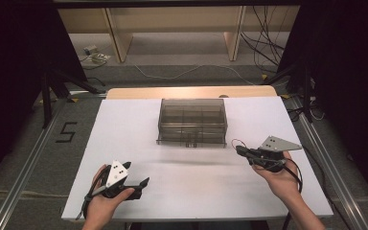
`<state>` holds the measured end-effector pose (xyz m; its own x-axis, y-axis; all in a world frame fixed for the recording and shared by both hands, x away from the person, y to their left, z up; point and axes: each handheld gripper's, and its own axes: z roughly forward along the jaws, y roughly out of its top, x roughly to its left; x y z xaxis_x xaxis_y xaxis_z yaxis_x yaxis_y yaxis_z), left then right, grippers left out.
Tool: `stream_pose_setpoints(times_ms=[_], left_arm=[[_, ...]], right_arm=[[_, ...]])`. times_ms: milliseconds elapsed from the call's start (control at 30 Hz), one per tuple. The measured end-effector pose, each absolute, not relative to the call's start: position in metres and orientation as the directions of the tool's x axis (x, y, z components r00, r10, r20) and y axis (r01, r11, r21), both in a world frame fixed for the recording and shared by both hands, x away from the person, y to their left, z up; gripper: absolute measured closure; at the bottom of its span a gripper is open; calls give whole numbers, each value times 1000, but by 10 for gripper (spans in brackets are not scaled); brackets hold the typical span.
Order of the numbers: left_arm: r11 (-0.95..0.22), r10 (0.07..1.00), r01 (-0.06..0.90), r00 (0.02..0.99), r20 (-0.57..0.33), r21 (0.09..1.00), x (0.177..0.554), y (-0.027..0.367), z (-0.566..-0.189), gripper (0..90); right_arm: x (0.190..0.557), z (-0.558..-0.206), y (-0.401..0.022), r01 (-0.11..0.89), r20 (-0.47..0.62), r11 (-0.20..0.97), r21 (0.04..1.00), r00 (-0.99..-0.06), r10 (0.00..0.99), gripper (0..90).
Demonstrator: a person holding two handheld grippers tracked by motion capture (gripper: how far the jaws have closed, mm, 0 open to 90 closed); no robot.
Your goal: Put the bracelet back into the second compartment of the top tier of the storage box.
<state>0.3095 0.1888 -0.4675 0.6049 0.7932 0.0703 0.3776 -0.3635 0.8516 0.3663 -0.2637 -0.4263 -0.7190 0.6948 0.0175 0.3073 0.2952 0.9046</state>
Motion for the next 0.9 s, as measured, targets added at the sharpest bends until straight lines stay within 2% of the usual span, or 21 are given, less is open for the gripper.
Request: stream_pose_setpoints(times_ms=[900], left_arm=[[-361, 792, 373, 607, 70, 855, 308, 189, -467, 163]], right_arm=[[377, -413, -245, 279, 8, 290, 916, -732, 681, 900]])
